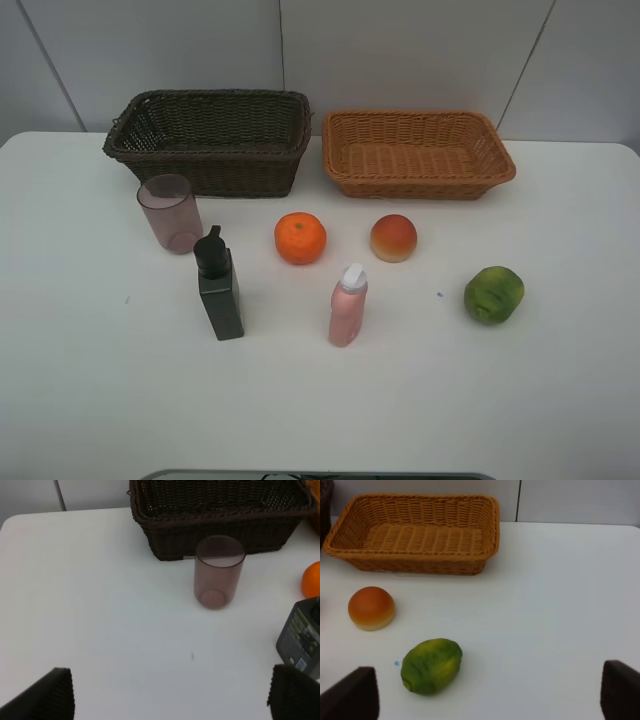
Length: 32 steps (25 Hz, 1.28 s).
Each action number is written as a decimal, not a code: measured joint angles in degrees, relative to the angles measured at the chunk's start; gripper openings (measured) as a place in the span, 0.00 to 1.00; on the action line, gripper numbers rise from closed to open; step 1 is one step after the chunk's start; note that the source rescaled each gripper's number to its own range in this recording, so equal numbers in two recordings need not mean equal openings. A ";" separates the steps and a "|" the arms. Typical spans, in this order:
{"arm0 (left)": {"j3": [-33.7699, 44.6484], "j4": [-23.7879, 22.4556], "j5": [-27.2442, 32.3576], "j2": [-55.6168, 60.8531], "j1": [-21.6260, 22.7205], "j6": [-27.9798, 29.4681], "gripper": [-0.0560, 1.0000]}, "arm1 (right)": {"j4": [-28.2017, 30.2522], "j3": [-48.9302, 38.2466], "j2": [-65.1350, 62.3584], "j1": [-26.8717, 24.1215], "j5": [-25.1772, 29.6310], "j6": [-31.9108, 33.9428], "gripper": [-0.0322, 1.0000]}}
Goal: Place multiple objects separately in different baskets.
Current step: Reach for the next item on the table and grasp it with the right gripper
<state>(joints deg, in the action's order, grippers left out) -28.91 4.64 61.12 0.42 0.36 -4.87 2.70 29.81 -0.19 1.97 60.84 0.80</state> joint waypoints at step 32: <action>0.00 0.00 0.00 0.00 0.00 0.00 1.00 | 0.00 0.00 0.00 0.00 0.00 0.00 0.89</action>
<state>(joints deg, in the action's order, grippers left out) -28.91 4.64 61.12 0.42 0.36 -4.87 2.70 29.81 -0.19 1.97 60.84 0.80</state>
